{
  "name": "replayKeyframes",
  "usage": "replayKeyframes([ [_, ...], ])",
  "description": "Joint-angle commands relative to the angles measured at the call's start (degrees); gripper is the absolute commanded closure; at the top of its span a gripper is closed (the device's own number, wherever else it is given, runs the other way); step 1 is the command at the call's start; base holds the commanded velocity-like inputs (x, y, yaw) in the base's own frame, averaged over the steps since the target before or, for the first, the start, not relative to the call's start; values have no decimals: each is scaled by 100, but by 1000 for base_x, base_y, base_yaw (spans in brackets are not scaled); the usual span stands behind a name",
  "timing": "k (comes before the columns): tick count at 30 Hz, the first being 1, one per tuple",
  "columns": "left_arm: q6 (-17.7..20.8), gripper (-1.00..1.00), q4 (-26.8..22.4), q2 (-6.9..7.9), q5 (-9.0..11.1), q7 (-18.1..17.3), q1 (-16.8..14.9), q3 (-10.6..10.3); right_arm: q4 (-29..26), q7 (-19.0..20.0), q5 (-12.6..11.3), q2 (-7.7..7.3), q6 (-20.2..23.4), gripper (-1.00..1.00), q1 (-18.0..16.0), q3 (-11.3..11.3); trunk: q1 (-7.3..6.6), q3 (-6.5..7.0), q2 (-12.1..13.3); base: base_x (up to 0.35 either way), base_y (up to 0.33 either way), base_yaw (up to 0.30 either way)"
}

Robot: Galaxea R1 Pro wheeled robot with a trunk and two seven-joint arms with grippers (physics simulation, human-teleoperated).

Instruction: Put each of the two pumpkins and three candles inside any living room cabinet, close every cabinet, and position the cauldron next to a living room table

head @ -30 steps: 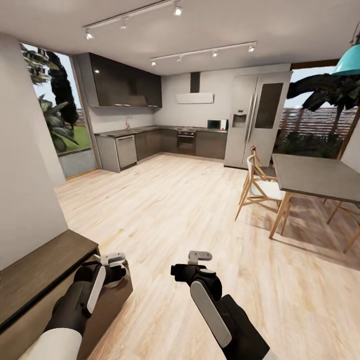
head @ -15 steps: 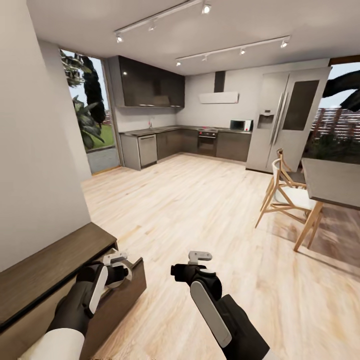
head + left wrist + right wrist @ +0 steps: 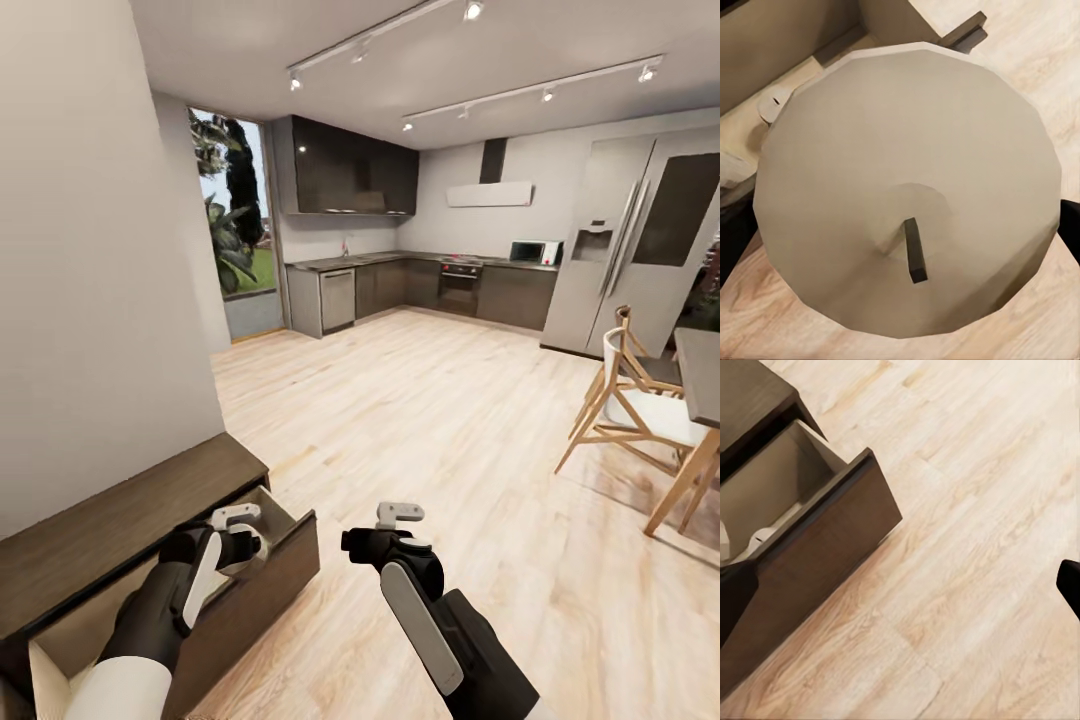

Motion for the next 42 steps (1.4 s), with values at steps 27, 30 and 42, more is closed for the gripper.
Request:
replayKeyframes([
  [27, 24, 100, -5, -6, 37, 27, 4, 7, -1, -54, -52, 0, 9, -100, -5, 4, 1, -6, -4, 116, -132, 287],
  [30, 24, 100, -5, -6, 38, 29, 4, 5, 0, -56, -52, 0, 9, -100, -5, 4, 1, -6, -4, 40, -53, 287],
  [42, 24, 100, -5, -6, 36, 27, 4, 4, 2, -56, -52, 0, 9, -100, -5, 4, 1, -6, -4, 17, -72, 287],
])
